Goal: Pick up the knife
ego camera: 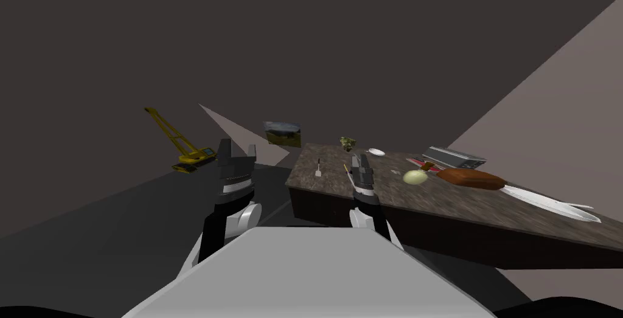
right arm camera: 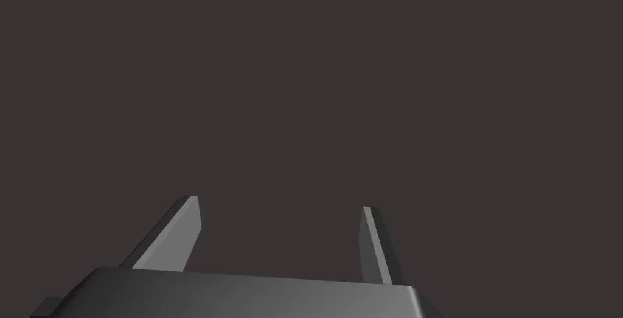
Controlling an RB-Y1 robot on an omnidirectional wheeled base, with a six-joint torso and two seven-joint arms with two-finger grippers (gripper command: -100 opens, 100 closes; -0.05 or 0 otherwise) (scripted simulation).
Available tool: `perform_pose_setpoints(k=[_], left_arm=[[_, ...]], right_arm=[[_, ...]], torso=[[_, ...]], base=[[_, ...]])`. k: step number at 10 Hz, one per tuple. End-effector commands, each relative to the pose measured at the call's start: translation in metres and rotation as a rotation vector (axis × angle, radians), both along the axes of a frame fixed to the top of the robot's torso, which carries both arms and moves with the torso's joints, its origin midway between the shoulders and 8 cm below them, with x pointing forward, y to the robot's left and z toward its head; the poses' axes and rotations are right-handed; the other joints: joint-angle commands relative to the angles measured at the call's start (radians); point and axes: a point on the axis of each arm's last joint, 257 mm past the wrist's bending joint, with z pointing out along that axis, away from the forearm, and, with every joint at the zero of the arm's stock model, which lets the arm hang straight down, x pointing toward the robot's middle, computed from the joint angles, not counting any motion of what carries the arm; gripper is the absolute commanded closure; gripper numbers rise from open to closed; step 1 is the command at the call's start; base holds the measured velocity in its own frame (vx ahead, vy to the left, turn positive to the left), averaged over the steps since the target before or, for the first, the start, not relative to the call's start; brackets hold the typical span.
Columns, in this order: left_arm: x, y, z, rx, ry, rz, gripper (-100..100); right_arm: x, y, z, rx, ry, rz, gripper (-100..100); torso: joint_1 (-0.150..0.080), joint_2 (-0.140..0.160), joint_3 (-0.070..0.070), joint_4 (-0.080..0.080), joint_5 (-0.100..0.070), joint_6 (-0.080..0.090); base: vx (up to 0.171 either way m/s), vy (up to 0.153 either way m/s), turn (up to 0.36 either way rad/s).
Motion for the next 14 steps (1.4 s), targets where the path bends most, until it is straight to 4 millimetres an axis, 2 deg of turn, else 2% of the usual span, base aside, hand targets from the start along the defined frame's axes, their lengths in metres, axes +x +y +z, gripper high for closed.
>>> perform_pose_setpoints(k=[1, 4, 7, 8, 10, 11, 13, 14], left_arm=[[0.000, 0.000, 0.000, 0.000, 0.000, 0.000, 0], [0.000, 0.000, 0.000, 0.000, 0.000, 0.000, 0], [0.000, 0.000, 0.000, 0.000, 0.000, 0.000, 0], [0.000, 0.000, 0.000, 0.000, 0.000, 0.000, 0], [0.000, 0.000, 0.000, 0.000, 0.000, 0.000, 0], [0.000, 0.000, 0.000, 0.000, 0.000, 0.000, 0], [0.000, 0.000, 0.000, 0.000, 0.000, 0.000, 0], [0.000, 0.000, 0.000, 0.000, 0.000, 0.000, 0]], right_arm=[[-0.003, 0.001, -0.007, -0.085, 0.024, -0.023, -100], [-0.011, -0.002, -0.024, -0.253, 0.075, -0.088, -100], [-0.022, -0.007, -0.052, -0.474, 0.149, -0.168, -100], [-0.022, -0.007, -0.052, -0.480, 0.149, -0.173, -100], [-0.031, -0.012, -0.075, -0.651, 0.204, -0.223, -100], [-0.032, -0.013, -0.076, -0.660, 0.207, -0.230, -100], [-0.042, -0.019, -0.099, -0.839, 0.255, -0.267, -100], [-0.045, -0.020, -0.104, -0.857, 0.269, -0.278, -100]], torso=[[0.000, 0.000, 0.000, 0.000, 0.000, 0.000], [-0.004, 0.007, 0.004, 0.002, -0.001, 0.000], [-0.004, 0.008, 0.005, 0.002, -0.001, 0.000], [-0.004, 0.008, 0.005, 0.002, -0.001, 0.000], [-0.004, 0.005, 0.003, 0.001, -0.001, 0.000], [-0.004, 0.007, 0.004, 0.002, -0.001, -0.001], [-0.005, 0.005, 0.003, 0.001, -0.001, 0.000], [-0.006, 0.007, 0.004, 0.002, -0.001, 0.000]], base=[[-0.046, -0.020, 0.123], [-0.107, -0.048, 0.170], [-0.110, -0.046, 0.246], [-0.081, -0.052, 0.085], [-0.092, -0.043, 0.281], [-0.091, -0.041, 0.121], [-0.100, -0.052, 0.282], [-0.095, -0.047, 0.164]])
